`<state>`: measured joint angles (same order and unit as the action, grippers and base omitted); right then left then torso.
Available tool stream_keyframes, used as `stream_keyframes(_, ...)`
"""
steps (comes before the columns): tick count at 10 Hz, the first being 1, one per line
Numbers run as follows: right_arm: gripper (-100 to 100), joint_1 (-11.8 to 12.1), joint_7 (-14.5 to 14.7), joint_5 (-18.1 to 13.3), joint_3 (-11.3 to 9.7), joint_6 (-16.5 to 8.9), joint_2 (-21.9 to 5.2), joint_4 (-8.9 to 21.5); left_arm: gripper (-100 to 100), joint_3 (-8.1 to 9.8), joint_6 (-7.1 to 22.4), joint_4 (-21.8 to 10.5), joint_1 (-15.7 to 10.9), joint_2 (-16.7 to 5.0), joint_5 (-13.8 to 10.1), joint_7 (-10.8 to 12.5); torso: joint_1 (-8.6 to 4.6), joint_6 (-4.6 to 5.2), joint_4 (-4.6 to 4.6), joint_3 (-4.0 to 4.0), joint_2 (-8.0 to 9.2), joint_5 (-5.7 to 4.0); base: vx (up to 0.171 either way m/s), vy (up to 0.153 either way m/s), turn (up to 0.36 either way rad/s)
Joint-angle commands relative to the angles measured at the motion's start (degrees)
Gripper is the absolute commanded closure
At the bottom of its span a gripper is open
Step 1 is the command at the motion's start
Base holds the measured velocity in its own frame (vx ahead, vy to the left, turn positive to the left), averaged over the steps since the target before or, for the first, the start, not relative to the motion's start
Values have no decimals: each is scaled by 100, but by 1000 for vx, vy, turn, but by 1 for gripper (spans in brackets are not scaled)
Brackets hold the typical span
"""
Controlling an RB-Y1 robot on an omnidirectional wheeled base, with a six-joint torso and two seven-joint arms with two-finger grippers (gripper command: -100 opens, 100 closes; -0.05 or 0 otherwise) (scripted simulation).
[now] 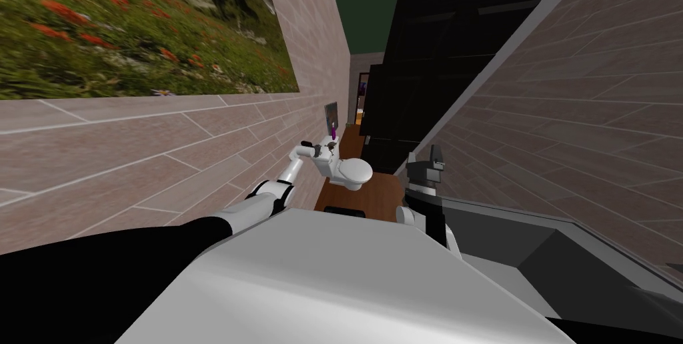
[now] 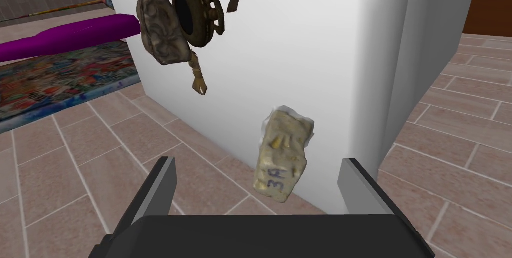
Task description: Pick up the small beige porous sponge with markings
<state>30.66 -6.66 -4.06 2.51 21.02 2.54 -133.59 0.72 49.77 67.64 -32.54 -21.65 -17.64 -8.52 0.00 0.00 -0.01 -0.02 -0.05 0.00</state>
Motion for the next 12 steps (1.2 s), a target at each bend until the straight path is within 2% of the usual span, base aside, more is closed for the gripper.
stream_keyframes(1,0,0,0,0,0,0,0,0,-100,15,228,-244,-204,-34,-11,-3,0,0,0,0,0,0,14,10,17)
stream_keyframes(6,0,0,0,0,0,0,0,0,-100,38,756,-805,-580,-61,-10,9,2,0,-3,-7,-12,1,35,9,-9)
stream_keyframes(7,0,0,0,0,0,0,0,0,-100,35,701,-711,-556,-58,0,20,-1,1,-4,-9,-15,1,22,1,-5)
stream_keyframes(8,0,0,0,0,0,0,0,0,0,35,725,-724,-562,-57,1,23,-2,0,-3,-6,-8,0,0,0,0)
stream_keyframes(9,0,0,0,0,0,0,0,0,-100,30,557,-824,-505,-11,43,30,-2,0,-1,-2,-2,0,44,7,-33)
stream_keyframes(10,0,0,0,0,0,0,0,0,-100,27,474,-874,-477,13,64,33,0,0,-3,-6,-11,1,72,21,-31)
stream_keyframes(11,0,1,0,0,0,0,0,0,-100,25,554,-807,-476,5,60,41,5,0,-5,-12,-21,2,32,11,-6)
stream_keyframes(12,0,0,0,0,0,0,0,0,100,23,531,-815,-475,9,65,45,2,0,-4,-8,-13,1,0,0,0)
